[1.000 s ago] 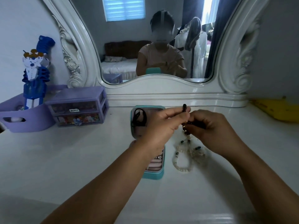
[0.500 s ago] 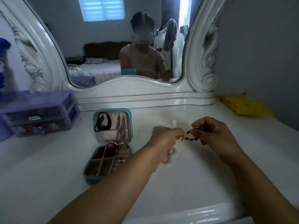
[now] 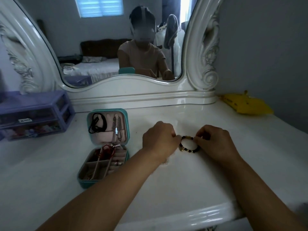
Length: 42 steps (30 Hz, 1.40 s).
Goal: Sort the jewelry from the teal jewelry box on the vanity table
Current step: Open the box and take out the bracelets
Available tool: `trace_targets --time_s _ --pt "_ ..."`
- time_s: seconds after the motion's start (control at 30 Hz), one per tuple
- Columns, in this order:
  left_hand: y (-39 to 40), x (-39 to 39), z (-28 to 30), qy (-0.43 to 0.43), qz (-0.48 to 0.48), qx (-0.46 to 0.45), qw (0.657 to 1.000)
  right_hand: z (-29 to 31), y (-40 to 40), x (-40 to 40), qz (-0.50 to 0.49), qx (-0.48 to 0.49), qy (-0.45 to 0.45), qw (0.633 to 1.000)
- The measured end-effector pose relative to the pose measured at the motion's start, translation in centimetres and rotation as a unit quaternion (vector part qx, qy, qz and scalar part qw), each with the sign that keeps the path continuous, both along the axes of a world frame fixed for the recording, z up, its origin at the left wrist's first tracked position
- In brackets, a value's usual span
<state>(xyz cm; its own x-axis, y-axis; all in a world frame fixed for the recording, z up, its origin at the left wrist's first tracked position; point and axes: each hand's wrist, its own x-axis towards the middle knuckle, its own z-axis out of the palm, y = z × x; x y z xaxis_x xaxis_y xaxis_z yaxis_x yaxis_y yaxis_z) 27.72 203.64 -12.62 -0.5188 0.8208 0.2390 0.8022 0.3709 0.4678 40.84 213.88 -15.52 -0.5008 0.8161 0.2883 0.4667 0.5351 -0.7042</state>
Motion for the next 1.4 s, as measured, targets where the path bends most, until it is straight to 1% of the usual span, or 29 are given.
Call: trace_targets --time_s 0.07,0.13,0.2,0.27,0.33,0.4,0.47,0.53,0.63,0.7,0.8,0.9,1.07,1.13,1.17,1.23,1.3,1.4 --pt "-1.4 -0.5 1.0 0.005 -0.015 0.011 1.0 0.2 -0.6 -0.2 0.019 0.005 0.011 1.0" --pt "-3.2 -1.4 1.9 0.011 -0.024 0.016 1.0 0.7 -1.7 -0.6 0.06 -0.003 0.021 0.998" --pt "-5.4 -2.7 2.5 0.007 -0.025 0.027 0.999 1.4 -2.8 -1.2 0.115 -0.004 0.016 0.993" --pt "-7.2 -3.9 2.7 -0.003 -0.025 0.031 0.999 2.0 -3.7 -1.7 0.148 0.019 0.008 0.989" --pt "-9.1 -5.3 2.7 -0.016 -0.005 0.033 0.999 2.4 -5.0 -2.9 0.187 0.03 0.018 0.982" --pt "-11.1 -7.4 2.6 -0.01 0.031 0.034 0.999 2.7 -6.6 -4.7 0.222 0.038 0.022 0.974" --pt "-12.7 -9.3 2.5 0.002 0.057 0.02 0.998 2.7 -8.2 -6.5 0.25 0.054 0.019 0.966" --pt "-13.8 -10.5 2.1 0.004 0.064 -0.007 0.998 2.7 -9.3 -7.9 0.278 0.06 0.022 0.958" --pt "-14.8 -11.0 1.3 -0.029 0.03 -0.037 0.998 2.4 -10.6 -9.7 0.317 0.067 0.013 0.946" --pt "-14.9 -10.9 0.9 -0.05 -0.02 -0.044 0.998 2.1 -11.0 -10.5 0.328 0.07 0.003 0.942" --pt "-14.7 -11.1 0.6 -0.069 -0.076 -0.029 0.994 1.9 -11.2 -11.2 0.334 0.058 0.001 0.941" --pt "-14.5 -11.5 0.2 -0.085 -0.089 -0.034 0.992 1.8 -11.3 -11.4 0.336 0.058 -0.003 0.94" --pt "-14.4 -11.7 -0.3 -0.094 -0.09 -0.008 0.991 1.4 -11.2 -11.6 0.325 0.045 0.008 0.945" --pt "-14.4 -11.8 -0.6 -0.119 -0.079 0.027 0.989 1.3 -11.2 -11.6 0.322 0.03 0.018 0.946" --pt "-14.5 -11.9 -0.4 -0.153 -0.063 0.061 0.984 1.3 -11.2 -11.6 0.324 0.022 0.023 0.946" --pt "-14.7 -12.0 0.4 -0.225 -0.03 0.128 0.965 1.3 -11.2 -11.6 0.325 0.011 0.037 0.945" --pt "-14.8 -11.8 1.7 -0.282 -0.027 0.176 0.943 1.6 -11.3 -11.6 0.32 0.005 0.061 0.945" --pt "-14.9 -11.4 3.8 -0.313 -0.041 0.225 0.922 2.4 -11.8 -11.7 0.31 -0.027 0.121 0.943"
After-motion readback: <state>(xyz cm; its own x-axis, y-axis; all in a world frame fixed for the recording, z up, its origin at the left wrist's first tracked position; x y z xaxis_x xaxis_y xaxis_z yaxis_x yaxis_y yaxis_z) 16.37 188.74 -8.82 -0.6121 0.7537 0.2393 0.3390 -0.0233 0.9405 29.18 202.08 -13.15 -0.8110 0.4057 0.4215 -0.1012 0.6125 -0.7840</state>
